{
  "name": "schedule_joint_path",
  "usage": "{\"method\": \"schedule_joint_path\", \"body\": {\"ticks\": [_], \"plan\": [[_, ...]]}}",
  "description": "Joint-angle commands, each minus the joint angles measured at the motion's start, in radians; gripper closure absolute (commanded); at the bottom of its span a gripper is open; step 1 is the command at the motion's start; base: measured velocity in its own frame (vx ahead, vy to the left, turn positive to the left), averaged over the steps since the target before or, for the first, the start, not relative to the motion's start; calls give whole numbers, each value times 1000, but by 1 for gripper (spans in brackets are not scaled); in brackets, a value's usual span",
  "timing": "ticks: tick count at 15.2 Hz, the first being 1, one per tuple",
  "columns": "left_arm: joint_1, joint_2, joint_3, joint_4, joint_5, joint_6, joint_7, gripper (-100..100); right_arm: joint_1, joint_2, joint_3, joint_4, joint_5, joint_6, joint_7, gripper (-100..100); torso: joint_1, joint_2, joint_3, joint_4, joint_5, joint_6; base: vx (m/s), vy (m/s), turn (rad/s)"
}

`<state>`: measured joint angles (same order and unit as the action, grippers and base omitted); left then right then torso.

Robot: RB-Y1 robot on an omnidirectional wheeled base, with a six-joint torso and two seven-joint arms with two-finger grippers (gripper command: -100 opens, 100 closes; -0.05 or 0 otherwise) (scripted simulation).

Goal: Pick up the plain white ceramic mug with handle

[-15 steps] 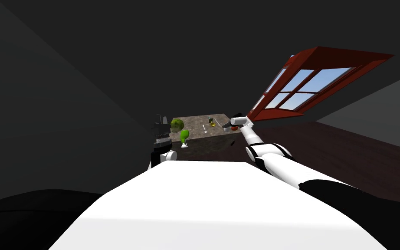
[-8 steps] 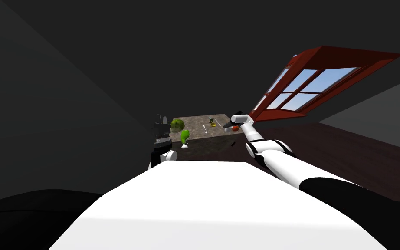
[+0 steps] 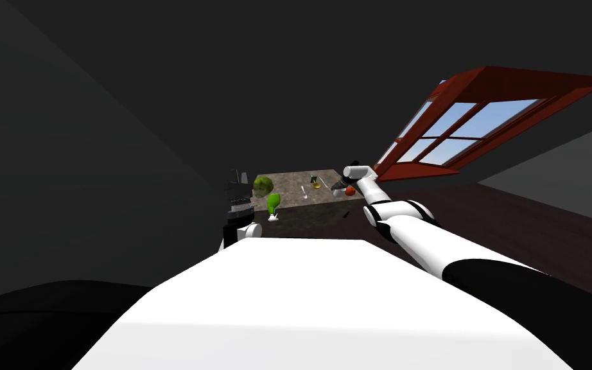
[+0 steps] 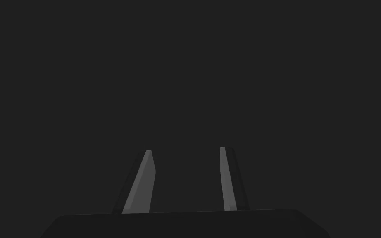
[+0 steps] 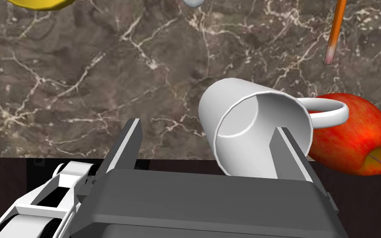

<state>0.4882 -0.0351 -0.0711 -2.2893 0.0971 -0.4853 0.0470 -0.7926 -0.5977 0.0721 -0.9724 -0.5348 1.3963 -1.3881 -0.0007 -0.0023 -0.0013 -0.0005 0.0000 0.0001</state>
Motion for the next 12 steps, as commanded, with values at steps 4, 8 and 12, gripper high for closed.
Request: {"method": "schedule_joint_path", "body": {"ticks": [4, 8, 12], "plan": [[0, 0, 0, 0, 0, 0, 0, 0, -52, -13, 2, 65, -22, 95, -63, -100, -1, 0, 0, 0, 0, 0, 40, -16, 21], [0, 0, 0, 0, 0, 0, 0, 0, -83, -19, 3, 109, -36, 149, -101, -100, -1, -2, -1, -1, 0, 0, 54, -26, 24], [0, 0, 0, 0, 0, 0, 0, 0, -57, -7, -7, 129, -19, 94, -82, -100, 0, 1, 0, 0, 0, 0, 13, -5, 32]]}}
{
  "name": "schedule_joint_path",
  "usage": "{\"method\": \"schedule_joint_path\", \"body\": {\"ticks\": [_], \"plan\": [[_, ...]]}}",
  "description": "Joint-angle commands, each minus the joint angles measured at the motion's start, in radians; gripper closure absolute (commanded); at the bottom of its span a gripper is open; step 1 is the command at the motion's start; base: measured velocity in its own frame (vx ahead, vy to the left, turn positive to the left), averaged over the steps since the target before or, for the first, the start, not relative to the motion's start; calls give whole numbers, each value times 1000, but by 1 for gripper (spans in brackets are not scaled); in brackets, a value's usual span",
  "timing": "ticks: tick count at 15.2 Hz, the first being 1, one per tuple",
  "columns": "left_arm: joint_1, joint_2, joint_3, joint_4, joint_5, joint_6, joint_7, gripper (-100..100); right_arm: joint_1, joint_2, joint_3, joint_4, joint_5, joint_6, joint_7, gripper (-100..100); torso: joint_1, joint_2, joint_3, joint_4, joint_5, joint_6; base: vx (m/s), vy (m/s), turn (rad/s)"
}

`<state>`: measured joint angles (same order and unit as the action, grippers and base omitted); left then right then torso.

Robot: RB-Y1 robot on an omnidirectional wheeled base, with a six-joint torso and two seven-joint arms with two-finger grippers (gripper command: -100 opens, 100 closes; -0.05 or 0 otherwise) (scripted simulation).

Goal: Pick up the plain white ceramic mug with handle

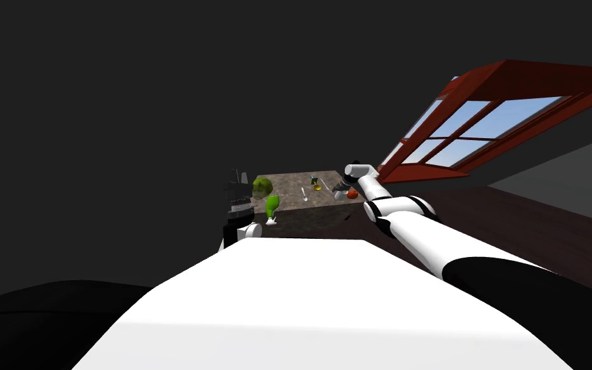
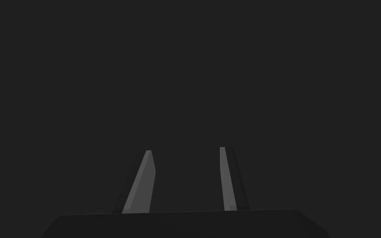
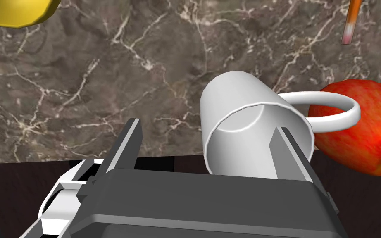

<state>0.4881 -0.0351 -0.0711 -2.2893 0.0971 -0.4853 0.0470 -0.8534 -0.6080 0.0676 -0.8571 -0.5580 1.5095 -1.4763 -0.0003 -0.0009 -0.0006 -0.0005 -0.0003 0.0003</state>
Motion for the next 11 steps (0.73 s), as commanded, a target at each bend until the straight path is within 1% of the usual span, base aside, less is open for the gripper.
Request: {"method": "schedule_joint_path", "body": {"ticks": [1, 2, 3, 7, 8, 10, 11], "plan": [[0, 0, 0, 0, 0, 0, 0, 0, 9, 7, -5, 20, 9, -30, 9, -100, 0, 0, 0, 0, 0, 0, 5, 3, 29], [0, 0, 0, 0, 0, 0, 0, 0, 9, 3, -3, 0, 4, -10, 1, -100, 0, 0, 0, 0, 0, 0, 0, 0, 0], [0, 0, 0, 0, 0, 0, 0, 0, 12, 4, -3, 0, 5, -14, 1, 100, 0, 1, 0, 0, 0, 0, 0, 0, 0], [0, 0, 0, 0, 0, 0, 0, 0, 11, 3, -4, 0, 4, -14, 1, 100, 1, 1, 1, 0, 0, 0, 0, -1, -3], [0, 0, 0, 0, 0, 0, 0, 0, -12, -6, 5, -6, -7, 15, -2, 100, 1, 1, 1, 0, 0, -1, -8, 0, -46], [0, 0, 0, 0, 0, 0, 0, 0, -17, -9, 7, -12, -11, 26, -5, 100, 1, 2, 1, 1, 1, 0, -10, 0, -54], [0, 0, 0, 0, 0, 0, 0, 0, -20, -6, 5, 8, -7, 8, 3, 100, 1, 2, 2, 1, 1, -1, -3, -1, -11]]}}
